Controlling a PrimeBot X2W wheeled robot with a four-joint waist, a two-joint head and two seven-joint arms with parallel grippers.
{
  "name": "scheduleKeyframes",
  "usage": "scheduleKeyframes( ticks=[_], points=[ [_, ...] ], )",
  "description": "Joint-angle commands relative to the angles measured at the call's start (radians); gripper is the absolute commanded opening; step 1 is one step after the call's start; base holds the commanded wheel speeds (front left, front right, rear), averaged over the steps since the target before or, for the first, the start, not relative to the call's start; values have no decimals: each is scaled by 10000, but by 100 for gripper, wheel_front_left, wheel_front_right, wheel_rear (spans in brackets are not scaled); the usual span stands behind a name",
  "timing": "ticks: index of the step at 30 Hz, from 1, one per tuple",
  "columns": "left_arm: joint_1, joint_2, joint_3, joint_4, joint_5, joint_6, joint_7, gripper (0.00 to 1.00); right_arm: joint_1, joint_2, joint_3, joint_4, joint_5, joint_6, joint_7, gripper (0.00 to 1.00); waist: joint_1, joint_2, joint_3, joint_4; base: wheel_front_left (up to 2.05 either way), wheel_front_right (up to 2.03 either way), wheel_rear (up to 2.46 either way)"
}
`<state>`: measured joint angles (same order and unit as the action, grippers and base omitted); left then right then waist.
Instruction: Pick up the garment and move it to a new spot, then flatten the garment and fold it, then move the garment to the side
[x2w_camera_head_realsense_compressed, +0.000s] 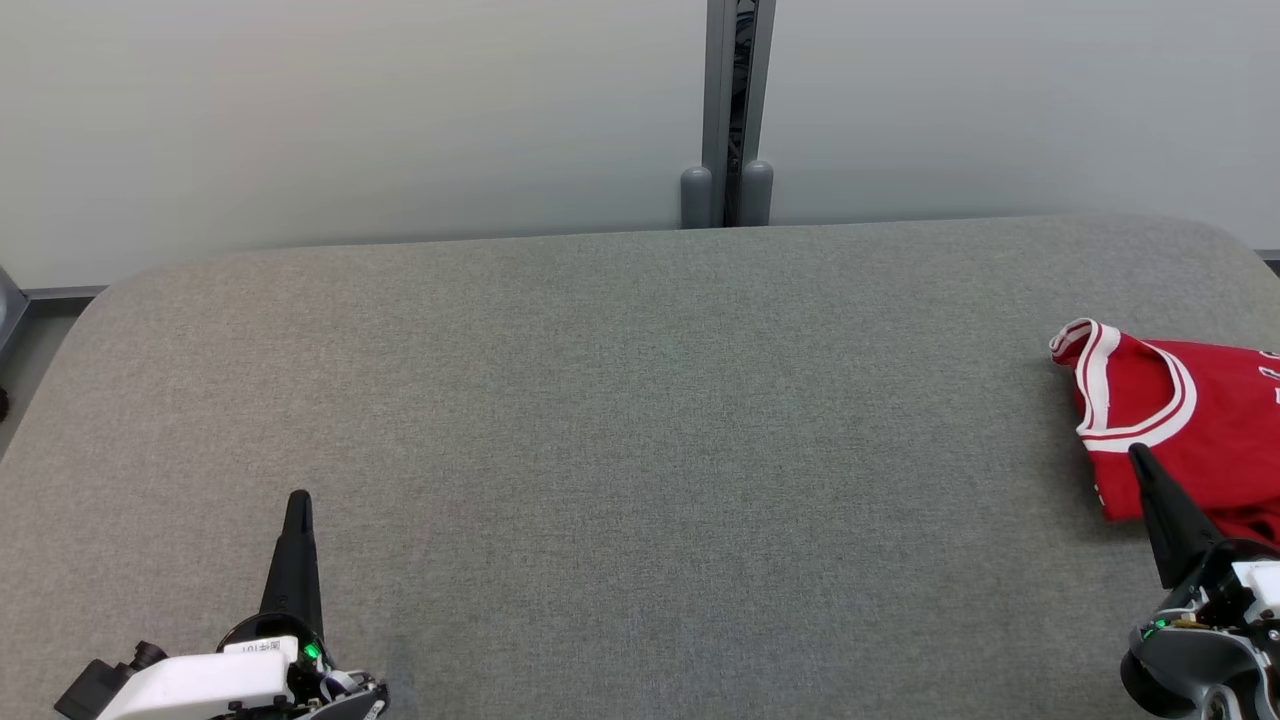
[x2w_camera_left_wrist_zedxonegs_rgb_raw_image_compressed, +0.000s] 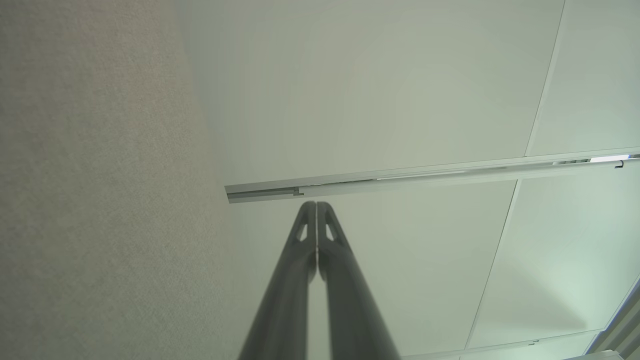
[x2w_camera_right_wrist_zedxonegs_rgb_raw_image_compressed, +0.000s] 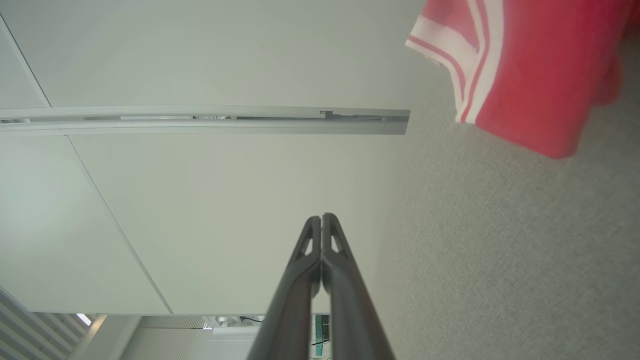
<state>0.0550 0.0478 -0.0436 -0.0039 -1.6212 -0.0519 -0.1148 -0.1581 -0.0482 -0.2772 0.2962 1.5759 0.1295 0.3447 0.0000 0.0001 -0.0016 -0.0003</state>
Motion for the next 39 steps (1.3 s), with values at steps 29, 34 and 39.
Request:
scheduleKeyframes(
  ticks=[29, 34, 39],
  points=[
    [53, 22, 50, -34, -20, -55, 13, 0, -61, -35, -12, -3, 67, 21, 51, 0, 0, -1, 0, 0, 0, 0, 0],
    [53, 22, 50, -34, -21, -55, 13, 0, -61, -35, -12, -3, 67, 21, 51, 0, 0, -1, 0, 0, 0, 0, 0],
    [53, 22, 50, -34, -20, -55, 13, 0, -61, -35, -11, -3, 67, 21, 51, 0, 0, -1, 0, 0, 0, 0, 0]
  ],
)
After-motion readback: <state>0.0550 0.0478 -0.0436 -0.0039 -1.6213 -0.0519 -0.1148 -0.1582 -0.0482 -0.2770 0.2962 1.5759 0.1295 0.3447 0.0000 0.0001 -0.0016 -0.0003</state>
